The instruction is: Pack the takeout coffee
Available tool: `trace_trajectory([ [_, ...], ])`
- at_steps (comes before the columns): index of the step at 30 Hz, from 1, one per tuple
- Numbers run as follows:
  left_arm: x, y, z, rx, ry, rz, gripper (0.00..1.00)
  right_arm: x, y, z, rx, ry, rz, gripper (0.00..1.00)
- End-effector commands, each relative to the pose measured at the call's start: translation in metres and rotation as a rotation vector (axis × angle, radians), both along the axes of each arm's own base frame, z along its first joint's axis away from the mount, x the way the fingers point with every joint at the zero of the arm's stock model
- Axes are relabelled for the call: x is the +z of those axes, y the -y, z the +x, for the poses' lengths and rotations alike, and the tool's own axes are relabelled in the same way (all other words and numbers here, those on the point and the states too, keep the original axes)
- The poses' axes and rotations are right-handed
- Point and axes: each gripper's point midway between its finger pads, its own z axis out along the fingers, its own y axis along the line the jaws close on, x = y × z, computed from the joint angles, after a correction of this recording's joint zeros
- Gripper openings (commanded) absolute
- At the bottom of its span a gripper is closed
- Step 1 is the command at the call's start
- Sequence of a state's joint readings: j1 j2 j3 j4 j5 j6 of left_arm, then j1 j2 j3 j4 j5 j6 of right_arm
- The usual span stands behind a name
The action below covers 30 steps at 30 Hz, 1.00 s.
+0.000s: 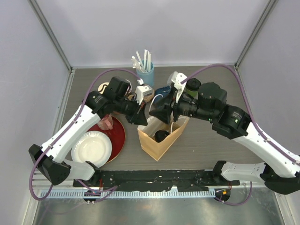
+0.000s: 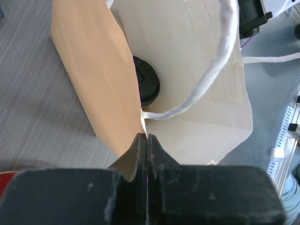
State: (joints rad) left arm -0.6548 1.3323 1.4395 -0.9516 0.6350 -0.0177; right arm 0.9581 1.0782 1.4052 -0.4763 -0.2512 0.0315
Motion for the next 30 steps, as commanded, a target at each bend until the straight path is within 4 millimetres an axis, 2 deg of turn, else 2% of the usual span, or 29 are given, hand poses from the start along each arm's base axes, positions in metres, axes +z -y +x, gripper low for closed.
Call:
trace_trajectory([
  [1, 0.013, 0.001, -0.003, -0.027, 0.01, -0.046, 0.0, 0.048, 0.015, 0.031, -0.139, 0.065, 0.071, 0.54],
  [3, 0.014, 0.001, -0.003, -0.027, 0.012, -0.048, 0.0, 0.059, 0.021, 0.042, -0.181, 0.079, 0.085, 0.56],
  [4, 0.013, 0.002, -0.003, -0.026, 0.011, -0.048, 0.0, 0.072, 0.031, 0.052, -0.229, 0.101, 0.105, 0.56],
  [6, 0.013, 0.002, -0.003, -0.024, 0.012, -0.048, 0.0, 0.077, 0.042, 0.069, -0.298, 0.109, 0.099, 0.57],
  [7, 0.012, 0.002, -0.002, -0.022, 0.009, -0.046, 0.0, 0.086, 0.057, 0.084, -0.387, 0.128, 0.103, 0.58],
  [10, 0.011, 0.002, -0.001, -0.015, 0.012, -0.044, 0.0, 0.082, 0.087, 0.12, -0.569, 0.154, 0.046, 0.6],
  [11, 0.011, 0.002, -0.001, -0.014, 0.012, -0.044, 0.0, 0.081, 0.112, 0.141, -0.681, 0.16, 0.031, 0.6],
  [13, 0.01, 0.001, 0.001, -0.008, 0.015, -0.038, 0.0, 0.076, 0.136, 0.163, -0.779, 0.152, 0.009, 0.6],
  [15, 0.009, 0.001, 0.003, 0.0, 0.021, -0.031, 0.0, 0.067, 0.174, 0.189, -0.901, 0.125, -0.004, 0.61],
  [16, 0.009, 0.0, 0.003, -0.001, 0.024, -0.03, 0.0, 0.056, 0.183, 0.203, -0.934, 0.101, -0.026, 0.6],
  [17, 0.009, 0.0, 0.004, 0.002, 0.026, -0.027, 0.0, 0.048, 0.211, 0.217, -1.007, 0.084, -0.041, 0.61],
  [18, 0.009, 0.0, 0.005, 0.004, 0.029, -0.023, 0.0, 0.042, 0.221, 0.225, -1.042, 0.052, -0.031, 0.61],
  [19, 0.008, 0.0, 0.006, 0.005, 0.032, -0.019, 0.0, 0.024, 0.23, 0.238, -1.063, 0.012, -0.052, 0.61],
  [20, 0.007, -0.001, 0.006, 0.007, 0.032, -0.014, 0.0, 0.019, 0.25, 0.246, -1.083, -0.008, -0.042, 0.61],
  [21, 0.008, -0.001, 0.006, 0.007, 0.036, -0.014, 0.0, 0.011, 0.254, 0.252, -1.078, -0.045, -0.022, 0.61],
  [22, 0.007, -0.002, 0.006, 0.009, 0.032, -0.008, 0.0, -0.007, 0.264, 0.263, -1.096, -0.091, -0.031, 0.61],
  [23, 0.008, -0.002, 0.005, 0.008, 0.028, -0.007, 0.0, -0.014, 0.274, 0.27, -1.118, -0.107, -0.032, 0.61],
  [26, 0.009, -0.005, 0.005, -0.021, 0.061, 0.001, 0.0, -0.056, 0.306, 0.292, -1.197, -0.183, -0.098, 0.6],
  [29, 0.01, -0.007, 0.003, -0.038, 0.071, 0.009, 0.0, -0.087, 0.315, 0.306, -1.152, -0.18, -0.213, 0.58],
  [30, 0.011, -0.008, 0.003, -0.042, 0.079, 0.01, 0.0, -0.099, 0.3, 0.307, -1.037, -0.17, -0.244, 0.58],
])
